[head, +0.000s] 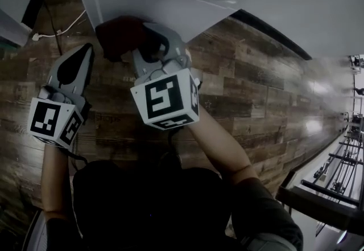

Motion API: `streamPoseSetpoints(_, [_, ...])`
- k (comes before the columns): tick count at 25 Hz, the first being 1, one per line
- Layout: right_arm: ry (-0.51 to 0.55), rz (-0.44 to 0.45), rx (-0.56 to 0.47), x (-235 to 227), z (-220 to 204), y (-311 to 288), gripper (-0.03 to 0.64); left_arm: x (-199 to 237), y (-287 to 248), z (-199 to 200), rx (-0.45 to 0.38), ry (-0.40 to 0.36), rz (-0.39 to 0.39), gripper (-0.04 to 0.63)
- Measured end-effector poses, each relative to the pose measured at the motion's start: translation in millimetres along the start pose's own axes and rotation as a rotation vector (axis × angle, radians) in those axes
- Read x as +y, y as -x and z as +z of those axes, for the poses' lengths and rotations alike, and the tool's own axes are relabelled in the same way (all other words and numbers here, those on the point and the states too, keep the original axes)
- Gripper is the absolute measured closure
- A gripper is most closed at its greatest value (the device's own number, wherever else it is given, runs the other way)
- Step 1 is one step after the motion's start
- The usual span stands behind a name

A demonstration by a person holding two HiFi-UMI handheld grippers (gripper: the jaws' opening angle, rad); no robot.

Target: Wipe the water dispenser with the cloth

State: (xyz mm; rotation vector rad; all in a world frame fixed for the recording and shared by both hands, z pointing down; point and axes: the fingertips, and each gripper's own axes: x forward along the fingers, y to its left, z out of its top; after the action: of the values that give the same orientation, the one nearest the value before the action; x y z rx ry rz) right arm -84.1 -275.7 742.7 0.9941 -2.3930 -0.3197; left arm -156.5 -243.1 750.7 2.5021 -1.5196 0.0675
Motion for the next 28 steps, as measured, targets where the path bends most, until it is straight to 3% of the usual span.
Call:
streamPoseSetpoints(4, [0.061,-0.068,-0.132,-7,83,15,0.548,11,11,37,-0.086,-0.021,0.036,0.577])
streamPoseSetpoints(8, [0.144,-0.097,-0.128,0,100,-8,0.548,21,20,36,-0.086,-0.040,0.067,0.575])
streamPoseSetpoints(15, [0.149,0.103,0.044,70,12,-62,0.548,49,37,-17,0.004,0.003,0.139,0.575])
streamPoseSetpoints(21, [0.026,0.394,0.238,151,-113,-101,0.549,72,49,-58,0.057,0.066,0.206,0.575])
streamPoseSetpoints(24, [-0.063,0.398,0.265,159,-133,-107,0.548,77,50,-68,0.071,0.084,0.212,0.575])
streamPoseSetpoints(28, [-0.137,0.300,0.301,143,-133,-130,0.548,81,47,-75,0.079,0.112,0.218,0.575])
